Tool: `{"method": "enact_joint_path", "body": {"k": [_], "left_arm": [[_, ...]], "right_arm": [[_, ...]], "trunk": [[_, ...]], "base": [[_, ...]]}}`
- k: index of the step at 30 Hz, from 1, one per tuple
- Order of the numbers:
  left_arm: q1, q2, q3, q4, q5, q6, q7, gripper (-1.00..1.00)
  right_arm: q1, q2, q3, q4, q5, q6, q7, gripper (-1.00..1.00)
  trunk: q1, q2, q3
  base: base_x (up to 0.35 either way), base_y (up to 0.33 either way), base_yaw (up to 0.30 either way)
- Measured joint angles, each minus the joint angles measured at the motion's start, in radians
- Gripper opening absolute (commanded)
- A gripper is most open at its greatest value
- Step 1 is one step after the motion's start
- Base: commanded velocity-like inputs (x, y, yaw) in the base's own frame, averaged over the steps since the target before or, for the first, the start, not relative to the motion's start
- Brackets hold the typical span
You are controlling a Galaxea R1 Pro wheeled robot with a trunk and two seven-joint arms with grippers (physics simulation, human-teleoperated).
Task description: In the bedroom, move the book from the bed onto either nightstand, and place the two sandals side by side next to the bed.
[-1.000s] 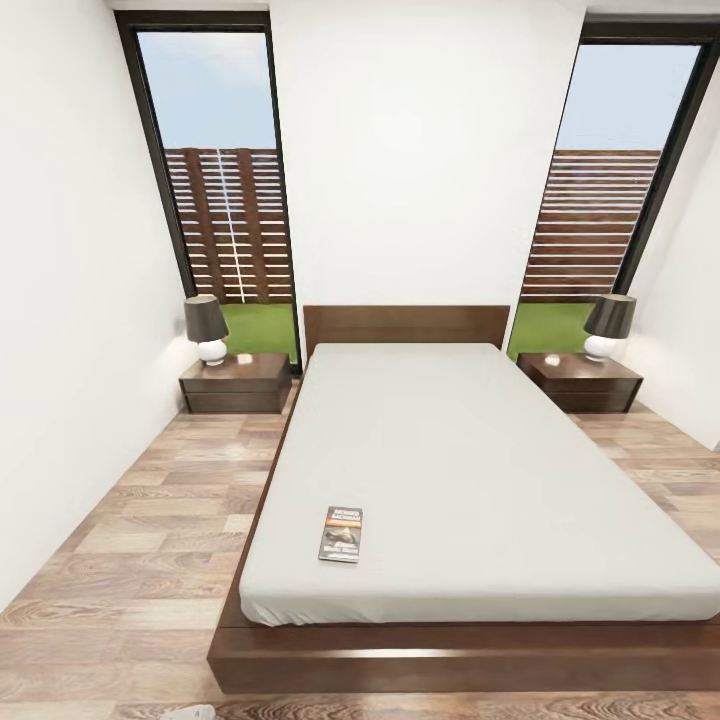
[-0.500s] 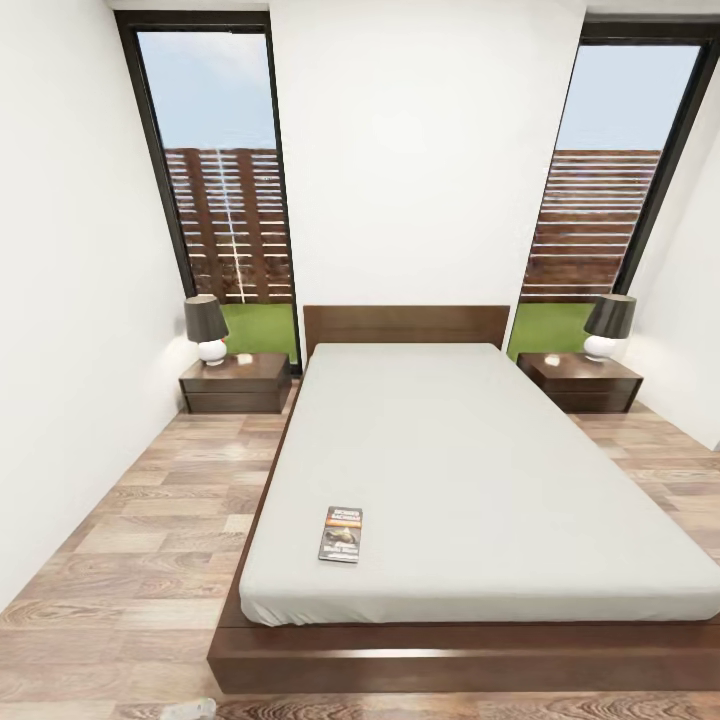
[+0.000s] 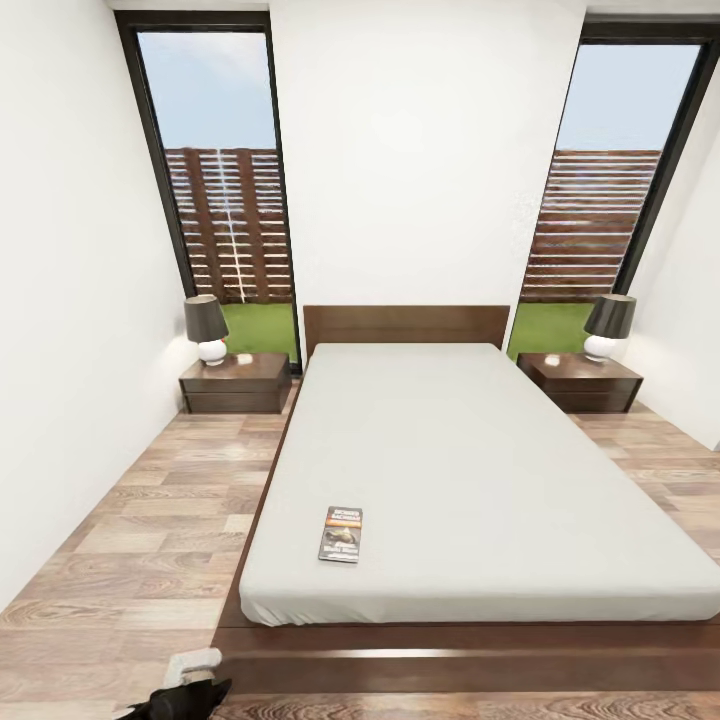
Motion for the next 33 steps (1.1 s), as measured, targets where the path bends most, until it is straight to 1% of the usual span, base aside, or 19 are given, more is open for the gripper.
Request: {"method": "enact_joint_path", "body": {"k": [3,4,8,9,10,11,13,14,15,16,18,19,20,21,22,26,27,30,33], "left_arm": [[0.000,0.031,0.001,-0.011,0.003,0.001,-0.036,1.00],[-0.001,0.051,0.002,-0.024,0.005,0.003,-0.068,1.00],[-0.002,0.178,0.007,-0.087,0.020,0.054,-0.315,1.00],[-0.002,0.191,0.008,-0.100,0.026,0.072,-0.352,1.00],[-0.002,0.210,0.010,-0.134,0.042,0.119,-0.426,1.00],[-0.002,0.219,0.011,-0.155,0.051,0.147,-0.467,1.00],[-0.003,0.238,0.013,-0.256,0.075,0.272,-0.625,1.00],[-0.003,0.242,0.013,-0.310,0.082,0.326,-0.690,1.00],[-0.003,0.243,0.013,-0.340,0.084,0.350,-0.719,1.00],[-0.004,0.233,0.011,-0.442,0.092,0.428,-0.786,1.00],[-0.005,0.200,0.010,-0.531,0.092,0.496,-0.811,1.00],[-0.007,0.170,0.010,-0.575,0.091,0.546,-0.815,1.00],[-0.014,0.126,0.009,-0.620,0.087,0.604,-0.790,1.00],[-0.040,0.049,0.009,-0.677,0.076,0.677,-0.704,1.00],[-0.089,-0.035,0.008,-0.717,0.059,0.724,-0.576,1.00],[-0.215,-0.229,0.007,-0.749,0.040,0.766,-0.193,1.00],[-0.240,-0.266,0.007,-0.751,0.039,0.769,-0.108,1.00],[-0.322,-0.329,0.006,-0.747,0.045,0.774,0.051,1.00],[-0.417,-0.331,0.006,-0.697,0.044,0.775,0.124,1.00]], "right_arm": [[0.000,0.000,0.000,0.000,0.001,0.000,-0.002,1.00],[0.000,0.000,0.000,0.000,0.001,0.000,-0.002,1.00],[0.000,0.000,0.000,0.000,-0.002,0.000,0.000,1.00],[0.000,0.000,0.000,0.000,-0.002,0.000,0.000,1.00],[0.000,0.000,0.000,0.000,-0.002,0.000,0.001,1.00],[0.000,0.000,0.000,0.000,-0.002,0.000,0.001,1.00],[0.000,0.000,0.000,0.000,-0.002,0.000,0.001,1.00],[0.000,0.000,0.000,0.000,-0.002,0.000,0.001,1.00],[0.000,0.000,0.000,0.000,-0.002,0.000,0.001,1.00],[0.000,0.000,0.000,0.000,-0.001,0.000,0.001,1.00],[0.000,0.000,0.000,0.000,-0.001,0.000,0.001,1.00],[0.000,0.000,0.000,0.000,0.000,0.000,0.001,1.00],[0.000,0.000,0.001,0.000,0.001,0.000,0.001,1.00],[0.000,0.000,0.000,0.000,0.002,0.000,0.001,1.00],[0.000,0.000,0.001,0.000,0.002,0.000,0.001,1.00],[0.000,0.000,0.001,-0.001,0.003,0.000,0.001,1.00],[0.000,0.000,0.001,0.000,0.003,0.000,0.001,1.00],[0.000,0.000,0.001,0.000,0.004,0.000,0.001,1.00],[0.000,0.000,0.001,-0.001,0.004,0.000,0.001,1.00]], "trunk": [[0.000,0.000,0.000],[0.000,0.000,0.000],[0.000,0.000,0.000],[0.000,0.000,0.000],[0.000,0.000,0.000],[0.000,0.000,0.000],[0.000,0.000,0.000],[0.000,0.000,0.000],[0.000,0.000,0.000],[0.000,0.000,0.000],[0.000,0.000,0.000],[0.000,0.000,0.000],[0.000,0.000,0.000],[0.000,0.000,0.000],[0.000,0.000,0.000],[0.000,0.000,0.000],[0.000,0.000,0.000],[0.000,0.000,0.000],[0.000,0.000,0.000]], "base": [[0.000,0.000,0.000],[0.000,0.000,0.000],[0.000,0.000,0.000],[0.000,0.000,0.000],[0.000,0.000,0.000],[0.000,0.000,0.000],[0.000,0.000,0.000],[0.000,0.000,0.000],[0.000,0.000,0.000],[0.000,0.000,0.000],[0.000,0.000,0.000],[0.000,0.000,0.000],[0.000,0.000,0.000],[0.000,0.000,0.000],[0.000,0.000,0.000],[0.000,0.000,0.000],[0.000,0.000,0.000],[0.000,0.000,0.000],[0.000,0.000,0.000]]}}
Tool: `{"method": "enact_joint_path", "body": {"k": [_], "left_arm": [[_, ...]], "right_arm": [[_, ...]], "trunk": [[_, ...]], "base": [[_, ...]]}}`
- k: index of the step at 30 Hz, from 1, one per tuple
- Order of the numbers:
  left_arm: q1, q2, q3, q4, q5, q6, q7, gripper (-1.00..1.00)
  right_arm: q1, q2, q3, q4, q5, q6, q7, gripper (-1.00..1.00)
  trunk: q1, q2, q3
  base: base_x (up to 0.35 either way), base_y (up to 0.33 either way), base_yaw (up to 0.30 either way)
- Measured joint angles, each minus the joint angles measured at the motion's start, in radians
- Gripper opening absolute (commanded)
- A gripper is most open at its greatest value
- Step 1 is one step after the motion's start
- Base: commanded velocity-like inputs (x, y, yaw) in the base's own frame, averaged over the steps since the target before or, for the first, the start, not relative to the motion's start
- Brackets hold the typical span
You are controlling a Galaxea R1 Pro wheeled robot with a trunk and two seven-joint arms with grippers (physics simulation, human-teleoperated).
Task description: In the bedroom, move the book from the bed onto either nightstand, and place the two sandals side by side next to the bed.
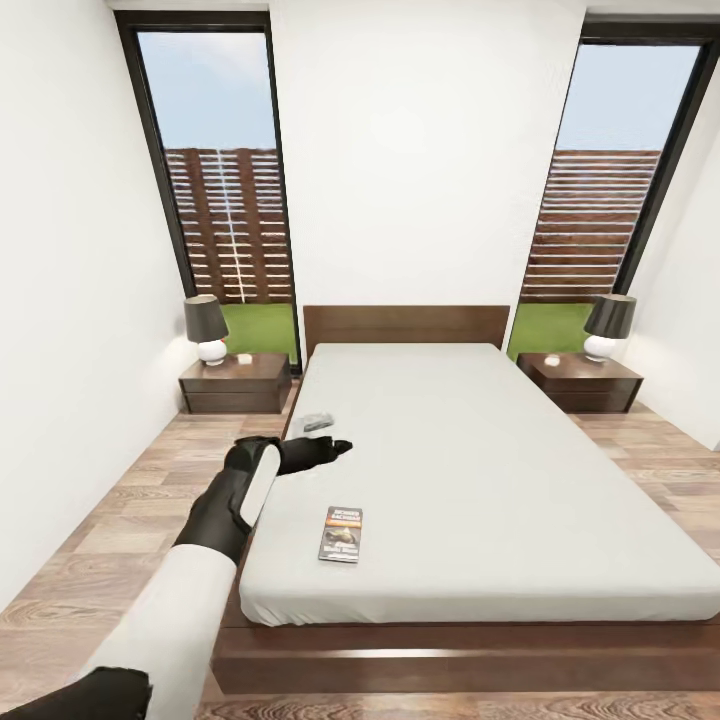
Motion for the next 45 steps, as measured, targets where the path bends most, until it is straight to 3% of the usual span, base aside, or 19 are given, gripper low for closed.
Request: {"method": "enact_joint_path", "body": {"k": [4,9,11,17,21,24,28,30,34,37,40,45], "left_arm": [[-0.099,0.000,0.000,0.103,-0.002,-0.008,0.102,1.00],[-0.136,0.000,0.000,0.184,-0.015,-0.109,0.282,1.00],[-0.140,0.000,-0.001,0.235,-0.014,-0.139,0.320,1.00],[-0.141,0.000,-0.002,0.309,-0.011,-0.160,0.341,1.00],[-0.133,0.000,-0.002,0.320,-0.009,-0.227,0.339,1.00],[-0.132,0.000,-0.002,0.334,-0.009,-0.239,0.338,1.00],[-0.132,0.000,-0.002,0.348,-0.009,-0.244,0.338,1.00],[-0.132,0.000,-0.002,0.350,-0.009,-0.245,0.338,1.00],[-0.132,0.000,-0.002,0.352,-0.009,-0.245,0.338,1.00],[-0.132,0.000,-0.002,0.353,-0.009,-0.245,0.338,1.00],[-0.132,0.000,-0.002,0.353,-0.009,-0.245,0.338,1.00],[-0.132,0.000,-0.002,0.353,-0.010,-0.245,0.338,1.00]], "right_arm": [[0.000,0.000,0.000,-0.001,0.000,0.000,0.000,1.00],[0.000,0.000,-0.001,-0.001,-0.001,0.002,0.001,1.00],[0.000,0.000,-0.001,-0.001,-0.002,0.002,0.003,1.00],[0.000,0.000,-0.001,-0.001,-0.001,0.003,0.000,1.00],[0.000,0.000,-0.002,-0.001,0.001,0.004,-0.003,1.00],[0.000,-0.008,-0.003,-0.002,0.001,0.003,-0.004,1.00],[0.000,-0.085,-0.005,-0.002,-0.002,0.003,-0.004,1.00],[0.000,-0.150,-0.008,-0.004,-0.005,0.002,-0.005,1.00],[-0.001,-0.250,-0.010,-0.034,-0.008,0.002,-0.007,1.00],[-0.002,-0.274,-0.011,-0.136,-0.009,0.008,-0.009,1.00],[-0.002,-0.282,-0.012,-0.240,-0.008,0.013,-0.010,1.00],[-0.002,-0.284,-0.013,-0.285,-0.007,0.014,-0.011,1.00]], "trunk": [[0.000,0.000,0.000],[0.000,0.000,-0.003],[0.000,0.000,-0.006],[0.000,0.000,-0.015],[0.000,0.000,-0.022],[0.000,0.000,-0.026],[0.000,0.000,-0.033],[0.000,0.000,-0.036],[0.000,0.000,-0.042],[0.000,0.000,-0.047],[0.000,0.000,-0.051],[0.000,0.000,-0.059]], "base": [[0.000,0.000,0.000],[0.000,0.000,0.000],[0.000,0.000,0.000],[0.000,0.000,0.000],[0.000,0.000,0.000],[0.000,0.000,0.000],[0.000,0.000,0.000],[0.000,0.000,0.000],[0.000,0.000,0.000],[0.000,0.000,0.000],[0.000,0.000,0.000],[0.000,0.000,0.000]]}}
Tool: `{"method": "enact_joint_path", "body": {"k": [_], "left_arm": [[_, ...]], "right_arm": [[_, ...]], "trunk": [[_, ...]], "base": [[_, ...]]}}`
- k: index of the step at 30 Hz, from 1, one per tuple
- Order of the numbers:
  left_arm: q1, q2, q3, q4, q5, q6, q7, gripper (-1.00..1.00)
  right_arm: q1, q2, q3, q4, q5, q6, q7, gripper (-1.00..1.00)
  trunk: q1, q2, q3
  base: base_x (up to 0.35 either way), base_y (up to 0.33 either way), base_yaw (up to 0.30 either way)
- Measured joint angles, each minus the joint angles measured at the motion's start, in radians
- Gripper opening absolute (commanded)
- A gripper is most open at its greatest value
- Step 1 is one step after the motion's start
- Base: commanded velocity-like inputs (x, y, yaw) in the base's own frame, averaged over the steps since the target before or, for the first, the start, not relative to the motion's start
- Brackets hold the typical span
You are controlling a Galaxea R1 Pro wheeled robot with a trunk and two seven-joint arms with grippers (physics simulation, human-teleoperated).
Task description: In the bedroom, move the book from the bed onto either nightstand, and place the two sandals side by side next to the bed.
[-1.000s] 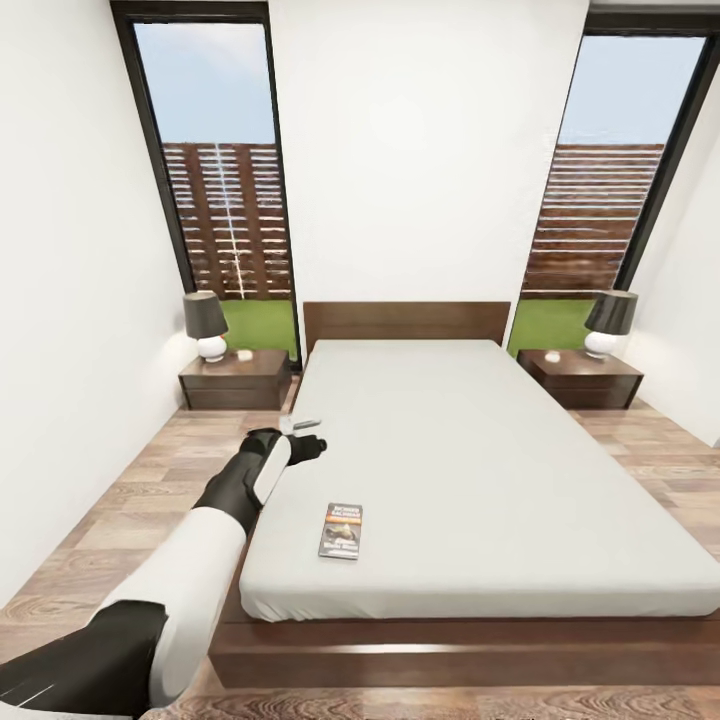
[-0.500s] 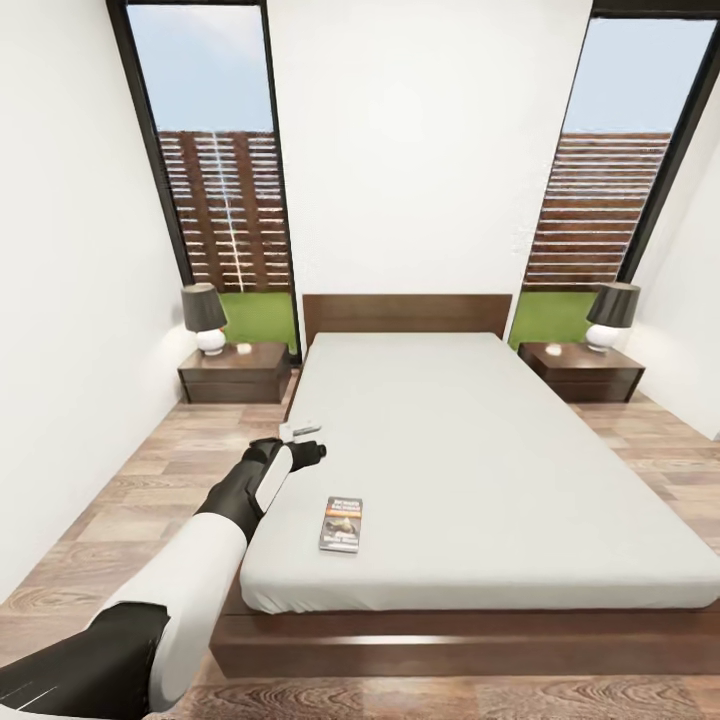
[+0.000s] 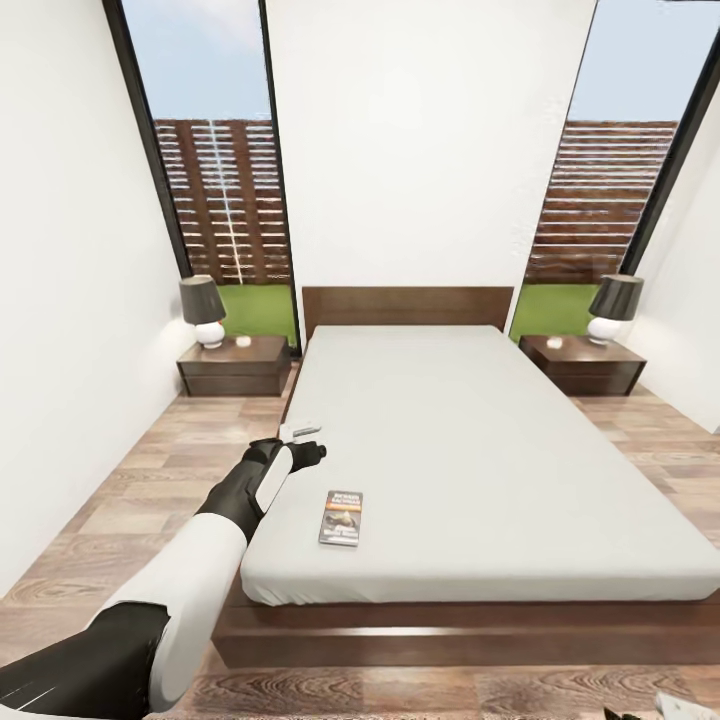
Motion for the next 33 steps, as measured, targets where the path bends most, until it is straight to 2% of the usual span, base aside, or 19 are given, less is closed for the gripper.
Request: {"method": "enact_joint_path", "body": {"k": [8,33], "left_arm": [[0.000,0.000,0.000,0.000,0.000,0.000,0.000,1.00],[0.000,0.000,0.000,0.000,0.000,0.000,0.000,1.00]], "right_arm": [[0.000,0.001,0.001,0.038,-0.001,0.000,-0.001,1.00],[0.000,0.002,0.001,0.041,-0.001,0.000,0.001,1.00]], "trunk": [[0.000,0.000,-0.013],[0.000,0.000,-0.052]], "base": [[0.000,0.000,0.000],[0.000,0.000,0.000]]}}
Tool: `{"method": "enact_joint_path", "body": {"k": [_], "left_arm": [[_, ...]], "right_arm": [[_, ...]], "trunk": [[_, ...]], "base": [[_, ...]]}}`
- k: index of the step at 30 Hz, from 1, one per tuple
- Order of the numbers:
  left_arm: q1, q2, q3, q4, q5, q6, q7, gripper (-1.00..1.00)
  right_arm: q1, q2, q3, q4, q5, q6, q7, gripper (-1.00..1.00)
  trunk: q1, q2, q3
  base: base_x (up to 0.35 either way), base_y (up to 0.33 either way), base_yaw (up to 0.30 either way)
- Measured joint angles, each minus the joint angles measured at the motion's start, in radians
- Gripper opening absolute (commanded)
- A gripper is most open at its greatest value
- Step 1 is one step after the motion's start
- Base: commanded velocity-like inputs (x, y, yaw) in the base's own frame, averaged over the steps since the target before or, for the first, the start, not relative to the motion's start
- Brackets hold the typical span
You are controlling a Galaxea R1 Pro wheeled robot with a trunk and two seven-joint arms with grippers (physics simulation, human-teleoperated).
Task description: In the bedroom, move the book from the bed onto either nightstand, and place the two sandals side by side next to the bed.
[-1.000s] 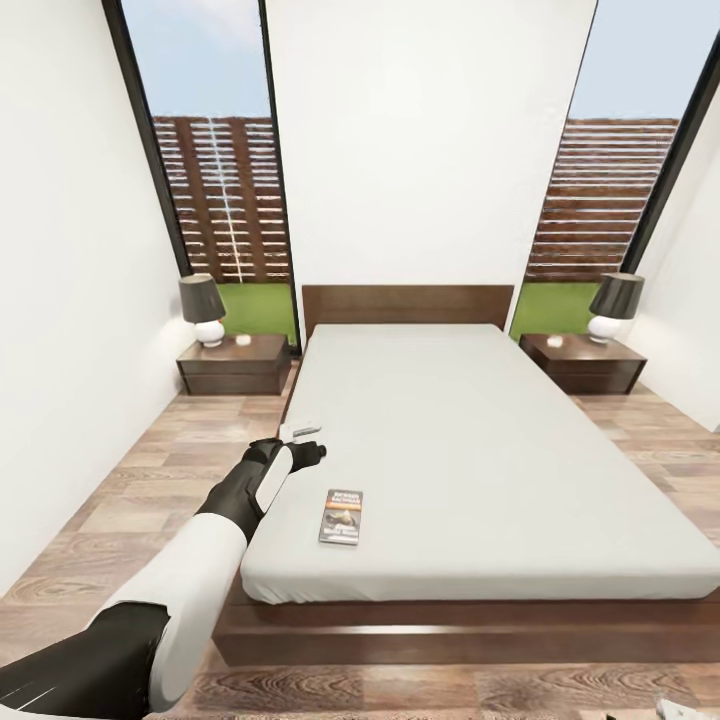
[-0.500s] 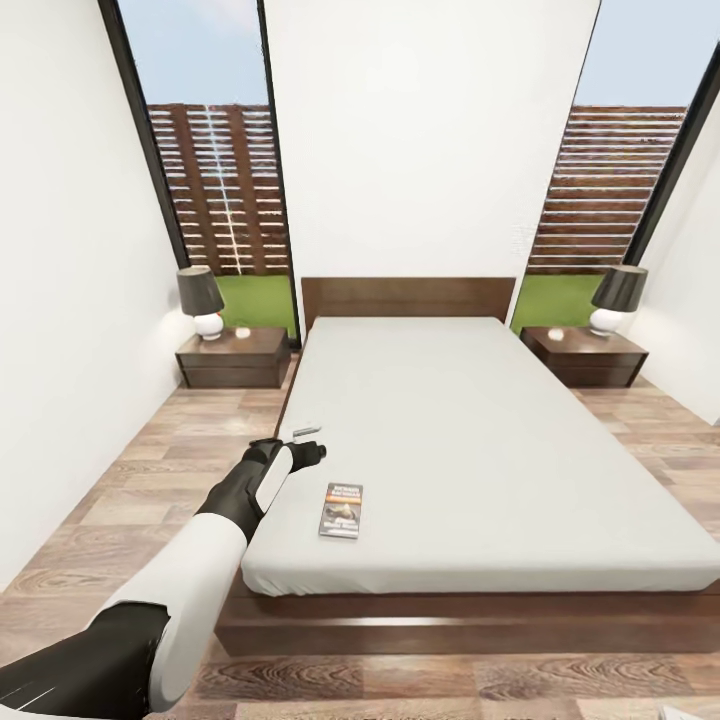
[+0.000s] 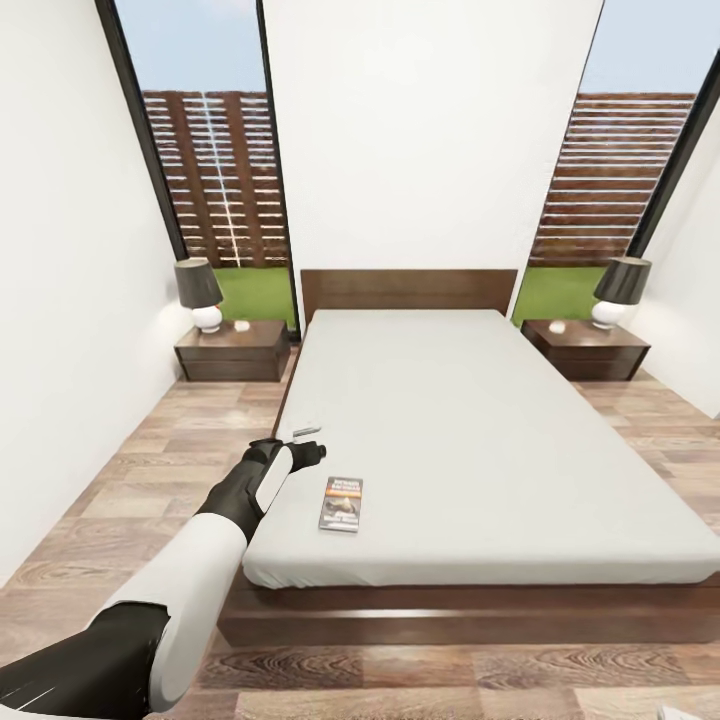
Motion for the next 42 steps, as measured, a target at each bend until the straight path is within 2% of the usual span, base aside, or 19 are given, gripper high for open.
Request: {"method": "enact_joint_path", "body": {"k": [9,15,19,42], "left_arm": [[0.000,0.000,0.000,0.000,0.001,0.001,-0.003,1.00],[0.000,0.000,0.000,0.000,0.005,0.002,-0.192,1.00],[0.000,0.000,0.001,0.000,0.004,0.002,-0.243,1.00],[0.000,0.000,0.002,0.000,0.001,0.001,-0.256,1.00]], "right_arm": [[0.000,0.000,0.000,0.000,0.000,0.000,0.000,1.00],[0.000,0.000,0.000,0.000,0.000,0.000,0.000,1.00],[0.000,0.000,0.000,0.000,0.000,0.000,0.000,1.00],[0.000,0.000,0.000,0.000,0.001,0.000,0.000,1.00]], "trunk": [[0.000,0.000,-0.014],[0.000,0.000,-0.024],[0.000,0.000,-0.030],[0.000,0.000,-0.066]], "base": [[0.000,0.000,0.000],[0.000,0.000,0.000],[0.000,0.000,0.000],[0.000,0.000,0.000]]}}
